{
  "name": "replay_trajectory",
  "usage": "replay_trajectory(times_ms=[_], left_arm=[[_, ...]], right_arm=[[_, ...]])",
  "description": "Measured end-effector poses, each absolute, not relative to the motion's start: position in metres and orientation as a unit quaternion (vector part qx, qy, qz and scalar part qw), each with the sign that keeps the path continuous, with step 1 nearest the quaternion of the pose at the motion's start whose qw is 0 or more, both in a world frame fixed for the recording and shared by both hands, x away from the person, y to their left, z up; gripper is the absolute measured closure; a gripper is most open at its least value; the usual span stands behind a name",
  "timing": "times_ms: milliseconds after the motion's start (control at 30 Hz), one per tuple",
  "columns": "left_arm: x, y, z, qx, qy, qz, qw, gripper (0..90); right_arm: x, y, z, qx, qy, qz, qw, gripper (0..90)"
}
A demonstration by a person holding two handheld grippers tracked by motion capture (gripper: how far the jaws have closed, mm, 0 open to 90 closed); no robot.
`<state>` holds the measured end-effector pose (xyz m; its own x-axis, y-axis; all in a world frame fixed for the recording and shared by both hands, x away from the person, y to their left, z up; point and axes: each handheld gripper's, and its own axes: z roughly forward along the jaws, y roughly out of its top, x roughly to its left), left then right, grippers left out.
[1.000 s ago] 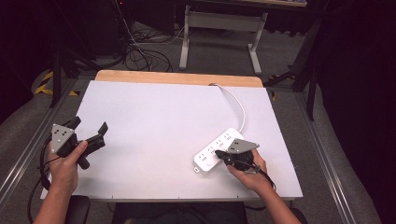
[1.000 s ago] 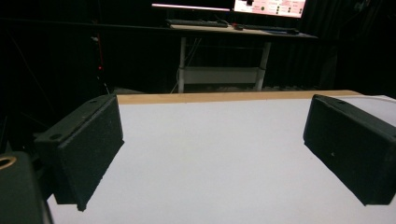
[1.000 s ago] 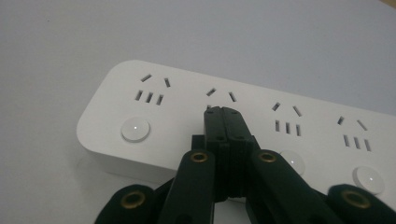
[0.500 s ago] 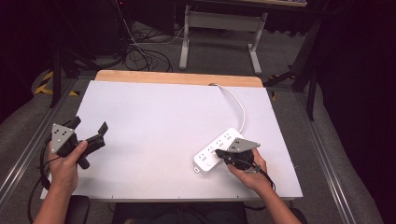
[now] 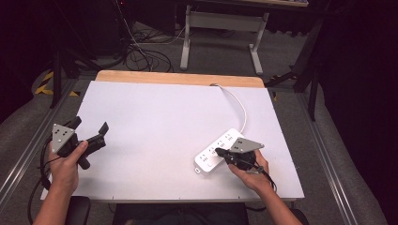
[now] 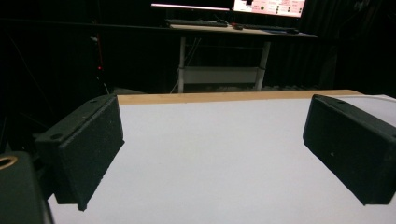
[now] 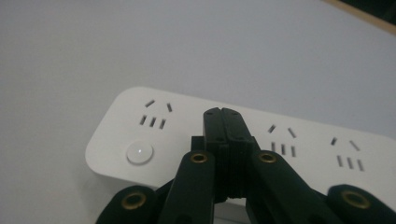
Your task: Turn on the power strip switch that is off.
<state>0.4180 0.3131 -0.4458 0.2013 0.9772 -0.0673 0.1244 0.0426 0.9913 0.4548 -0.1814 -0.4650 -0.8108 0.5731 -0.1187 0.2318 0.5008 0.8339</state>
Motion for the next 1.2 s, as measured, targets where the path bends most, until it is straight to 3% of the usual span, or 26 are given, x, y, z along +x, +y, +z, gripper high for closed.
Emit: replay_trajectory(times_ms=[667, 1200], left_arm=[[0.418, 0.313, -0.446, 0.565, 0.487, 0.402, 0.531, 5.9], [0.418, 0.313, -0.446, 0.565, 0.488, 0.401, 0.531, 6.2]], right_arm=[[0.451, -0.203, -0.447, 0.249, 0.773, 0.545, 0.208, 86.8], [0.448, -0.212, -0.441, 0.253, 0.744, 0.584, 0.203, 72.1]])
